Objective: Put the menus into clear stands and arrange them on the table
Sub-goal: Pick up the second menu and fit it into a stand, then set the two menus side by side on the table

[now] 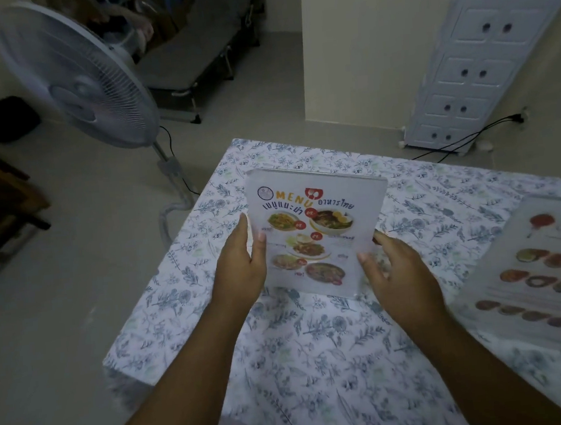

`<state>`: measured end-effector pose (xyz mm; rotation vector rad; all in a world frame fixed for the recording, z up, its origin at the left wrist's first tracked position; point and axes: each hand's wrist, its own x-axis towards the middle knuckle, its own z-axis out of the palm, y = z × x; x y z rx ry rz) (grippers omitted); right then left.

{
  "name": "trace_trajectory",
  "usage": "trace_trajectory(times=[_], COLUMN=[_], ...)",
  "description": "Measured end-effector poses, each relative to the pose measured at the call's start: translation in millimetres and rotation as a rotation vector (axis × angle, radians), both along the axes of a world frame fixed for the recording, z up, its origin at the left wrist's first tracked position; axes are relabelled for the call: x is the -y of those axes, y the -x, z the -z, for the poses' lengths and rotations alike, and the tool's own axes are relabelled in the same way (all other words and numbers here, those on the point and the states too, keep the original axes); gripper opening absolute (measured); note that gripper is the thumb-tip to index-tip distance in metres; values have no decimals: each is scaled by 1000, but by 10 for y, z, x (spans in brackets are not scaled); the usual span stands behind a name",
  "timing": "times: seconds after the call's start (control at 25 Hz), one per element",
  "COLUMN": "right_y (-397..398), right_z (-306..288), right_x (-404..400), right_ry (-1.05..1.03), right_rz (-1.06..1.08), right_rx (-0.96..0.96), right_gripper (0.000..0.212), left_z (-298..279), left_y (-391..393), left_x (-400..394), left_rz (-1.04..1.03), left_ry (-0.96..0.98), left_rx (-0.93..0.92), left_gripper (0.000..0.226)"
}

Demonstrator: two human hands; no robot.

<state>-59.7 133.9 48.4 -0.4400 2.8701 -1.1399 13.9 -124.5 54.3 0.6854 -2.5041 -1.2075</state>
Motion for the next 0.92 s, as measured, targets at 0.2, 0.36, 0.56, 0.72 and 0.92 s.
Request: trace_trajectory(times=[0.2,0.36,0.56,0.72,0.92], right_y=[-338,-555,-679,-680,-394], right_z=[-75,-55,-72,-116,-255], right_x=[-545,-1012,-1533,-1974,-2469], right_ry=[-228,-328,-406,-508,-232], right_rz=[-116,-103,107,309,556], right_rx=[-55,-48,-67,-41,-70], right_gripper=[73,81,85,87,60], left_z=[-142,-130,-110,-152,-196], left_y=[-387,-446,-175,183,608], left_x=[-753,-1325,-1834,-2195,-2569], left_rz=[41,171,424,590,635], left_ry=[173,241,276,260,55], left_rx=[73,66,32,-11,54], left_gripper=[63,66,71,73,71])
